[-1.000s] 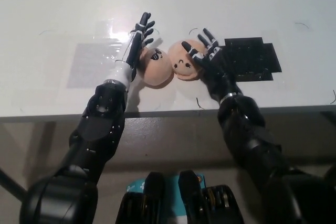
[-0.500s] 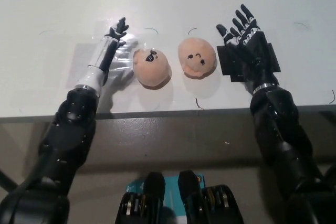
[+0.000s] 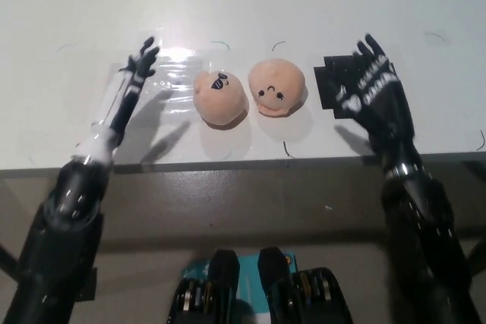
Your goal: Use both hands to push two dumpling toys together to the middle
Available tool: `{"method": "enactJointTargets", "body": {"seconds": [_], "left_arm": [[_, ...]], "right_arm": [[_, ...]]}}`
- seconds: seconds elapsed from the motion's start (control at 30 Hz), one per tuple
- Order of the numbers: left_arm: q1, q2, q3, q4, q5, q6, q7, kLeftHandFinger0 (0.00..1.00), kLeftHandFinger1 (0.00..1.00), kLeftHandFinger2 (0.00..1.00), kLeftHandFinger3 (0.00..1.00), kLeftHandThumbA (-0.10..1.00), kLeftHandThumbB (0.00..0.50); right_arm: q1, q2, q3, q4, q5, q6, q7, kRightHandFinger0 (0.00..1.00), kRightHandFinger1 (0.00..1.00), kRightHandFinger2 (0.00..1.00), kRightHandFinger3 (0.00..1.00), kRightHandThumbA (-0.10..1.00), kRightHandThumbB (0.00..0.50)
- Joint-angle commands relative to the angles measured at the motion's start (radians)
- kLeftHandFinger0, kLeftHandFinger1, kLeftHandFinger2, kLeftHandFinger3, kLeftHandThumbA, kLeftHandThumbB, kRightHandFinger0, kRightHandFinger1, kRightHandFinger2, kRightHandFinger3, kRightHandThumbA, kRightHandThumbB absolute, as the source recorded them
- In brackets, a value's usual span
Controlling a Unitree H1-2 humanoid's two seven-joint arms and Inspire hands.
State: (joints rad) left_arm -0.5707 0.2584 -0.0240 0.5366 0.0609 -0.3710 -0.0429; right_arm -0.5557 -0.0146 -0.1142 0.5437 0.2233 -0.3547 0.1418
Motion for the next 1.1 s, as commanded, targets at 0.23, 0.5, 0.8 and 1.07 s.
{"method": "enactJointTargets", "body": {"seconds": [0.23,0.5,0.8,1.07], "left_arm": [[0.441,0.099,0.059,-0.735,-0.157,0.054,-0.075,1.0,1.0,1.0,1.0,1.0,0.401],[0.714,0.092,0.082,-0.895,-0.225,-0.009,-0.075,1.0,1.0,1.0,1.0,1.0,0.343],[0.878,0.041,0.101,-0.778,-0.192,-0.099,-0.086,1.0,1.0,1.0,1.0,1.0,0.257],[0.921,0.026,0.078,-0.714,-0.211,-0.087,-0.104,1.0,1.0,1.0,1.0,1.0,0.301]], "right_arm": [[0.403,-0.084,0.093,-0.73,-0.017,0.137,0.068,1.0,1.0,1.0,1.0,1.0,0.37],[0.598,-0.135,0.097,-0.841,0.026,0.063,0.09,1.0,1.0,1.0,1.0,1.0,0.349],[0.695,-0.163,0.13,-0.818,0.029,0.051,0.086,1.0,1.0,1.0,1.0,1.0,0.326],[0.737,-0.142,0.152,-0.72,0.002,0.031,0.07,1.0,1.0,1.0,1.0,1.0,0.285]]}}
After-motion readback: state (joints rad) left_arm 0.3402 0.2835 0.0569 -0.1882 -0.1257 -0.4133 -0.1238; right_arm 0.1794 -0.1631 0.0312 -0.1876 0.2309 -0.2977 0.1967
